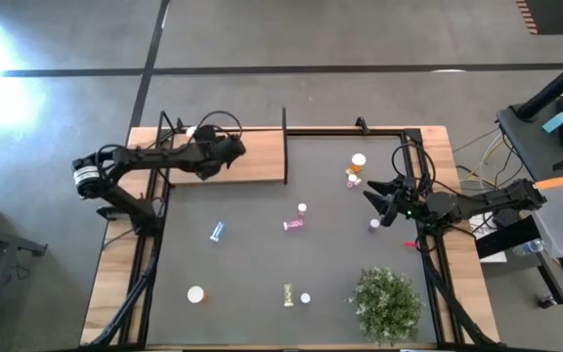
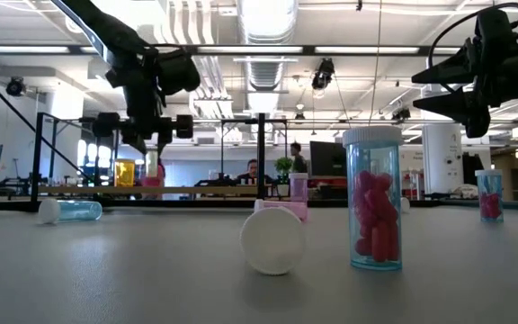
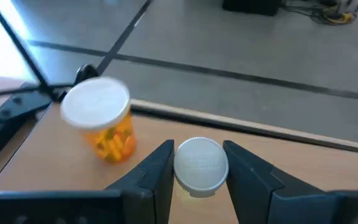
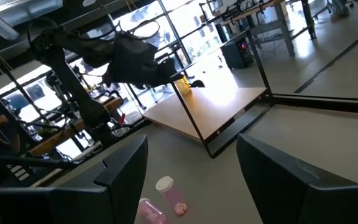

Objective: Pick and place medicine bottles onto shelf by color
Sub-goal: Put the middle yellow pill bottle on the shelf

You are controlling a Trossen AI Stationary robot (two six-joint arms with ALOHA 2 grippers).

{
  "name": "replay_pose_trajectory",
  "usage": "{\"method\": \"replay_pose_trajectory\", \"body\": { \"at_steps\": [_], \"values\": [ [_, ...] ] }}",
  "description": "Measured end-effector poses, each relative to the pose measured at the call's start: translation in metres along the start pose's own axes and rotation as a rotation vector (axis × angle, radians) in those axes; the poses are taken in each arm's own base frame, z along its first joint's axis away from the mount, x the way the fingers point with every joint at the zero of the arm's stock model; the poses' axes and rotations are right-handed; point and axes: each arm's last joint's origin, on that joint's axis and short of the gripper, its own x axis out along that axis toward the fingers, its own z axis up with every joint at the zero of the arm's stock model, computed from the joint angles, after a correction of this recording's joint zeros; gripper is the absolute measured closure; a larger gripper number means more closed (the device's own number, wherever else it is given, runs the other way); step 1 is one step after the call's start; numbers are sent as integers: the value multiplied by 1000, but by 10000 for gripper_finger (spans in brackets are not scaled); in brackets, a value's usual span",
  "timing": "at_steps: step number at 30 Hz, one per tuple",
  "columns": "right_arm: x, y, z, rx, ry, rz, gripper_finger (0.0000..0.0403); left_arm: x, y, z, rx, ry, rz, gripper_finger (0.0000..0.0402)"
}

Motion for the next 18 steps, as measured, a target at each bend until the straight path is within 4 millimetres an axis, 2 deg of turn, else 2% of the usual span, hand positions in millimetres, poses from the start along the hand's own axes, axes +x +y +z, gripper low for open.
{"method": "replay_pose_trajectory", "body": {
  "at_steps": [6, 14, 18],
  "values": [
    [0, 0, 0, 0, 0, 0, 165, 7, -4, 8, 12, -16, -34, 292],
    [0, 0, 0, 0, 0, 0, 165, 24, -7, -4, 42, 6, 4, 292],
    [0, 0, 0, 0, 0, 0, 165, 27, -8, -3, 36, 4, 13, 292]
  ]
}}
